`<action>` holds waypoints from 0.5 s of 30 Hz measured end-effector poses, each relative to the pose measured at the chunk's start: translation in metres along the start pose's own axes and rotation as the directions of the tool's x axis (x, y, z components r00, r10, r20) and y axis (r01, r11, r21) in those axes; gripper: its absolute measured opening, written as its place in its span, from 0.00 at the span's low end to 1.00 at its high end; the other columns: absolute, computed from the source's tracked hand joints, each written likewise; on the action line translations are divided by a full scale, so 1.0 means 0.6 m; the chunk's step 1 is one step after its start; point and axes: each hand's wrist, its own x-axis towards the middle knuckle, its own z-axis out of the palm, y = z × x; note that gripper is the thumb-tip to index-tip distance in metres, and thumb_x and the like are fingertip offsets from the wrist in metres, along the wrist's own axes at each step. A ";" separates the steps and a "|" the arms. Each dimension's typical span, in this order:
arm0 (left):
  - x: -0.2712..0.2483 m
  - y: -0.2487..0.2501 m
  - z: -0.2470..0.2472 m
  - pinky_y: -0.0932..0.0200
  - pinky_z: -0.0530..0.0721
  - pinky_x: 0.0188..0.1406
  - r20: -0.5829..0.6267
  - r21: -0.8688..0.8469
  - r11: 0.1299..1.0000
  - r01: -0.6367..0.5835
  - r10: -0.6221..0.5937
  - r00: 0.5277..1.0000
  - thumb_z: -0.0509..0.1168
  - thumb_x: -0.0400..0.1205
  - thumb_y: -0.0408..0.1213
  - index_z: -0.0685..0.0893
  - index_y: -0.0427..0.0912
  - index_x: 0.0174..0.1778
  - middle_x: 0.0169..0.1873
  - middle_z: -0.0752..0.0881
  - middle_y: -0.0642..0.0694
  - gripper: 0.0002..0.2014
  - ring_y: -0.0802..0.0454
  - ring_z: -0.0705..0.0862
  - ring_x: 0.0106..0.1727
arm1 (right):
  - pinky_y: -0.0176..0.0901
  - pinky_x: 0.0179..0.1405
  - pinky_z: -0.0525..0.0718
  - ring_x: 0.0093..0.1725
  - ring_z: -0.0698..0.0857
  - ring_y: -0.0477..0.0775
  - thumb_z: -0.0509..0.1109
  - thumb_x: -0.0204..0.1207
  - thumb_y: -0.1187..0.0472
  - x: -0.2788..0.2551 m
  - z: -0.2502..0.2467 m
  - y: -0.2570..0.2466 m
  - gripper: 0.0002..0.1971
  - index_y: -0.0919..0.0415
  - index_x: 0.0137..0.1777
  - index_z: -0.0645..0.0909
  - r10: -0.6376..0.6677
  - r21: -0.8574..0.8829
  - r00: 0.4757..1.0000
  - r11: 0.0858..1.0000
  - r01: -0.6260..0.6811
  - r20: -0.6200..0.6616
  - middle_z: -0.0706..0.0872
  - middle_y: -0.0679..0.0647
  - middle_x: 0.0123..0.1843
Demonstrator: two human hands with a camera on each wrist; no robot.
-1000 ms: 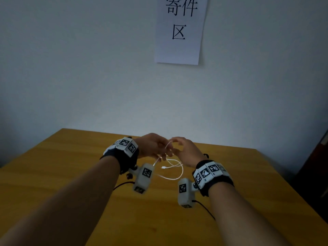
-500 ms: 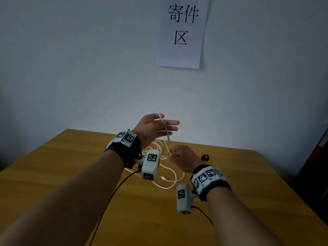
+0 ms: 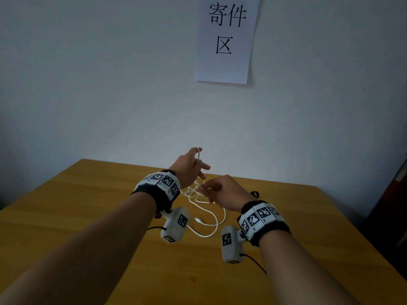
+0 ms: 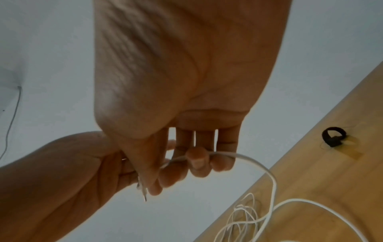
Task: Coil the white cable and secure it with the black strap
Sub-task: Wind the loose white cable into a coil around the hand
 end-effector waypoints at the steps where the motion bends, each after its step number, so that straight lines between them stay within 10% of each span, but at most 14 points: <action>1: -0.001 0.000 0.002 0.60 0.84 0.40 0.037 0.074 0.997 -0.013 0.010 0.999 0.51 0.89 0.35 0.62 0.42 0.80 0.55 0.92 0.48 0.22 0.53 0.92 0.43 | 0.30 0.34 0.79 0.27 0.85 0.31 0.75 0.83 0.49 0.000 -0.002 -0.001 0.13 0.54 0.61 0.92 -0.013 -0.020 1.000 1.000 0.013 -0.016 0.89 0.46 0.35; 8: -0.018 0.018 0.014 0.50 0.82 0.53 0.199 0.347 0.938 0.022 -0.096 0.975 0.50 0.90 0.39 0.80 0.36 0.65 0.53 0.88 0.35 0.17 0.39 0.87 0.52 | 0.31 0.33 0.83 0.32 0.91 0.38 0.83 0.74 0.51 0.006 -0.017 -0.006 0.10 0.57 0.48 0.91 -0.057 -0.066 0.972 0.997 0.043 -0.228 0.94 0.50 0.34; 15: -0.005 0.017 0.007 0.59 0.71 0.29 0.173 0.333 0.935 0.121 -0.186 0.967 0.54 0.87 0.56 0.85 0.39 0.35 0.24 0.77 0.49 0.27 0.53 0.74 0.25 | 0.32 0.31 0.79 0.26 0.86 0.33 0.79 0.76 0.43 0.000 -0.037 -0.007 0.15 0.52 0.50 0.86 -0.009 -0.074 0.971 0.997 -0.009 -0.238 0.93 0.49 0.35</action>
